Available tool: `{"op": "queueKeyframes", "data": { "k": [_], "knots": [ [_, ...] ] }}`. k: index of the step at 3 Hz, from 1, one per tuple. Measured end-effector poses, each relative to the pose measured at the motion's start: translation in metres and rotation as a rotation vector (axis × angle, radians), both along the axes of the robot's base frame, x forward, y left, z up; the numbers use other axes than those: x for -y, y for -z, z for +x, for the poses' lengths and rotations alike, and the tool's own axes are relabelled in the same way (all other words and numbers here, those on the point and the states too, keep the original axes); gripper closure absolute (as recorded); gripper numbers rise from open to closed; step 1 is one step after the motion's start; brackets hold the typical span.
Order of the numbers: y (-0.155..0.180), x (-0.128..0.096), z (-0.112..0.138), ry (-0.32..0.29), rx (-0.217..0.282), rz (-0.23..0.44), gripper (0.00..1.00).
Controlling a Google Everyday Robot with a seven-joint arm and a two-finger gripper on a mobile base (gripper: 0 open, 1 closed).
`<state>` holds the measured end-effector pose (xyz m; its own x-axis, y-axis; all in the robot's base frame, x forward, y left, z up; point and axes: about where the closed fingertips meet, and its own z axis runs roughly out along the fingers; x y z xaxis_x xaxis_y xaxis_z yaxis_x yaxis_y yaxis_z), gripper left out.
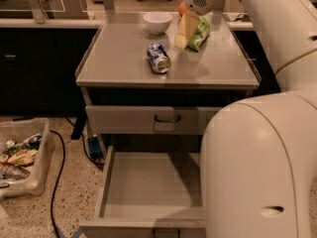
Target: Place pepsi can into middle drawer
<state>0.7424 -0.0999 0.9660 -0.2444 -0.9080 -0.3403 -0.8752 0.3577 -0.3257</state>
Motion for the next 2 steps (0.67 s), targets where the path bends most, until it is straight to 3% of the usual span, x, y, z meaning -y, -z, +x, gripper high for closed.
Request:
{"op": "queueKeyframes", "data": {
  "k": [1, 2],
  "knots": [
    [0.0212, -0.0155, 0.0260, 0.120, -0.020, -0.071, 0.00],
    [0.0237, -0.0209, 0.0317, 0.163, -0.018, -0.064, 0.00]
  ]
}}
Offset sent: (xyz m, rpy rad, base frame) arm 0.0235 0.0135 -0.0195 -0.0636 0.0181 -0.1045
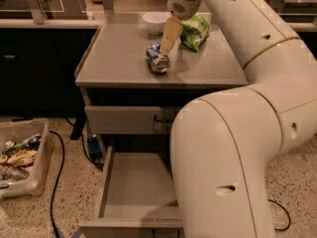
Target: Place pepsi can into middle drawer
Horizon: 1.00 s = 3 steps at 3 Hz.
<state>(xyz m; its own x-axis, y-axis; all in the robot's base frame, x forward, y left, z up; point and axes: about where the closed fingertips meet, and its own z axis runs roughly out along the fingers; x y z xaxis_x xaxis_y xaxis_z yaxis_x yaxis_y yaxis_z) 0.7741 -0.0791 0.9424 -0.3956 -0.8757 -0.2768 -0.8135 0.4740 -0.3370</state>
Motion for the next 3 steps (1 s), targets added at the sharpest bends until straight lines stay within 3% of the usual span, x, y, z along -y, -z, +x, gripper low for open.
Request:
{"op": "queueKeyframes", "data": {
  "k": [1, 2, 3],
  "knots": [
    [0.000, 0.000, 0.000, 0.000, 0.000, 0.000, 0.00],
    [0.008, 0.000, 0.004, 0.053, -0.015, 0.026, 0.00],
    [0.029, -0.006, 0.008, 0.165, -0.085, 0.138, 0.00]
  ]
}}
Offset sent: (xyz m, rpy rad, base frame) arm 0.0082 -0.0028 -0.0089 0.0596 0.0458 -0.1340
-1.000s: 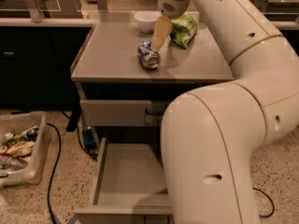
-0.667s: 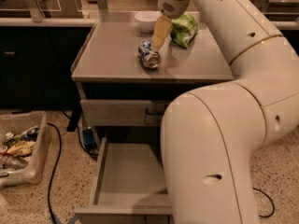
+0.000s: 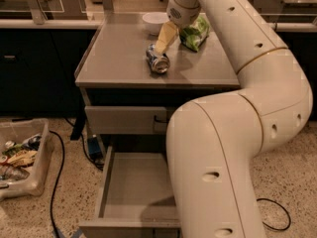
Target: Place pepsi can into middle drawer
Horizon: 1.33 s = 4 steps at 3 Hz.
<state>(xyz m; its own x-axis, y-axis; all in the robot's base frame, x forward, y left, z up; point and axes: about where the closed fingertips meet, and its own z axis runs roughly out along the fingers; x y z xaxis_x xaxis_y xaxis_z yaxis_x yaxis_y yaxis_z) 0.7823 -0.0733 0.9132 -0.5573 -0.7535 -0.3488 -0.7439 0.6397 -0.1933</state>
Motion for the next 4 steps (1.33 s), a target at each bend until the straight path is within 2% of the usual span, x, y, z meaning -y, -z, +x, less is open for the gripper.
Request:
{"op": "queueKeyframes", "data": {
  "k": [1, 2, 3, 4],
  "knots": [
    [0.000, -0.005, 0.005, 0.041, 0.005, 0.027, 0.00],
    [0.017, -0.024, 0.016, 0.025, 0.002, 0.000, 0.00],
    [0.017, -0.024, 0.016, 0.026, 0.002, 0.000, 0.00],
    [0.022, -0.019, 0.021, 0.059, 0.006, 0.005, 0.00]
  ]
}}
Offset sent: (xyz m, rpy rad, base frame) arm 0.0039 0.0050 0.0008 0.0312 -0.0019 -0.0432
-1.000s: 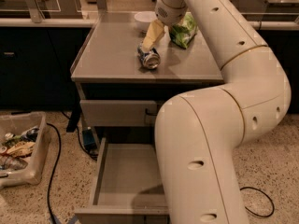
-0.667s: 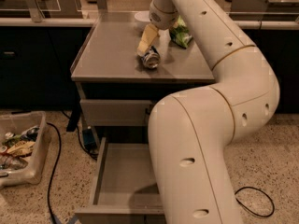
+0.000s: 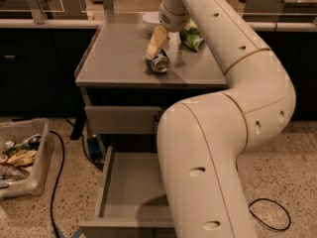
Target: Place pepsi can into middle drawer
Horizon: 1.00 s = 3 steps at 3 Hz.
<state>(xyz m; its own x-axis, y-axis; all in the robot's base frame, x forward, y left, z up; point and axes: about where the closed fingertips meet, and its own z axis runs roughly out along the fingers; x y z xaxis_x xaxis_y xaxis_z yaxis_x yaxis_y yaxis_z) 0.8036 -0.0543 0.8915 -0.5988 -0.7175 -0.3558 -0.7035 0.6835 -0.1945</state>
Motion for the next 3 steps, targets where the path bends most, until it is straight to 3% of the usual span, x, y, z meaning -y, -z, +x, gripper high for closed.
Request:
{"op": "queueKeyframes", "data": {
  "k": [1, 3],
  "knots": [
    [0.023, -0.025, -0.003, -0.023, -0.057, 0.015, 0.00],
    [0.039, -0.035, -0.002, -0.044, -0.080, -0.001, 0.00]
  ]
}}
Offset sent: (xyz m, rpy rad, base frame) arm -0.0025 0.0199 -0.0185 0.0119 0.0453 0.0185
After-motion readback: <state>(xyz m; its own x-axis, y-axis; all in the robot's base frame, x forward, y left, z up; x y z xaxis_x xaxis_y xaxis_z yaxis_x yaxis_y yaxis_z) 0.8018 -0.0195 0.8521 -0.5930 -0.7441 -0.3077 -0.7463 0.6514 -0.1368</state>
